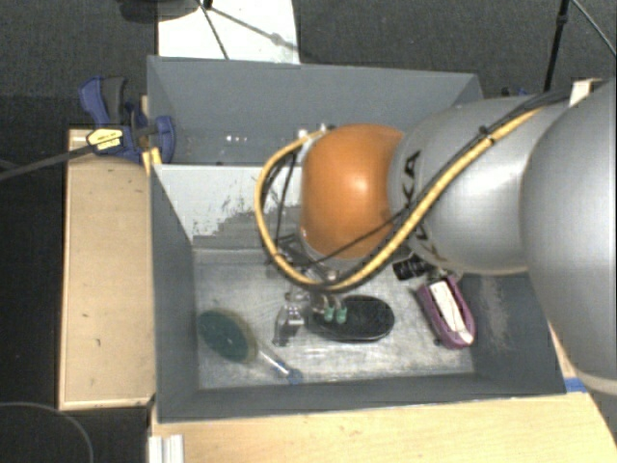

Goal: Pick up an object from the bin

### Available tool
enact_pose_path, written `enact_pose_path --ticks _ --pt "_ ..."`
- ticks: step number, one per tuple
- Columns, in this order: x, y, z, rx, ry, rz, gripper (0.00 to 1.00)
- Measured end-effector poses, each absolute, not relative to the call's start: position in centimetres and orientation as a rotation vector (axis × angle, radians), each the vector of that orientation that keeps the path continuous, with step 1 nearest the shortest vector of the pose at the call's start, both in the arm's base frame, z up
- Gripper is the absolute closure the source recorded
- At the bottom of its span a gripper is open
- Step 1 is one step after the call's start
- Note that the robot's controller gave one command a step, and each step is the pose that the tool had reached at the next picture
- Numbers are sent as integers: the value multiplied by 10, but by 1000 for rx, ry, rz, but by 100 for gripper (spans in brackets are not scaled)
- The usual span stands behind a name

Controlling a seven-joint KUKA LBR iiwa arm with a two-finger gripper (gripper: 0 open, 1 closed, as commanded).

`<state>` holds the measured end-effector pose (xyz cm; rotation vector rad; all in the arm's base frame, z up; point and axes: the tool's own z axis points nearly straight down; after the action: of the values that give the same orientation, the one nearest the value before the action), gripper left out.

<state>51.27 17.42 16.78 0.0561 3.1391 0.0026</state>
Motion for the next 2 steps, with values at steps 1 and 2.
enact_pose_path --ticks 1,2 --pt "490 77 91 -142 3144 -6 0" --pt "534 0 72 -290 3119 1 0"
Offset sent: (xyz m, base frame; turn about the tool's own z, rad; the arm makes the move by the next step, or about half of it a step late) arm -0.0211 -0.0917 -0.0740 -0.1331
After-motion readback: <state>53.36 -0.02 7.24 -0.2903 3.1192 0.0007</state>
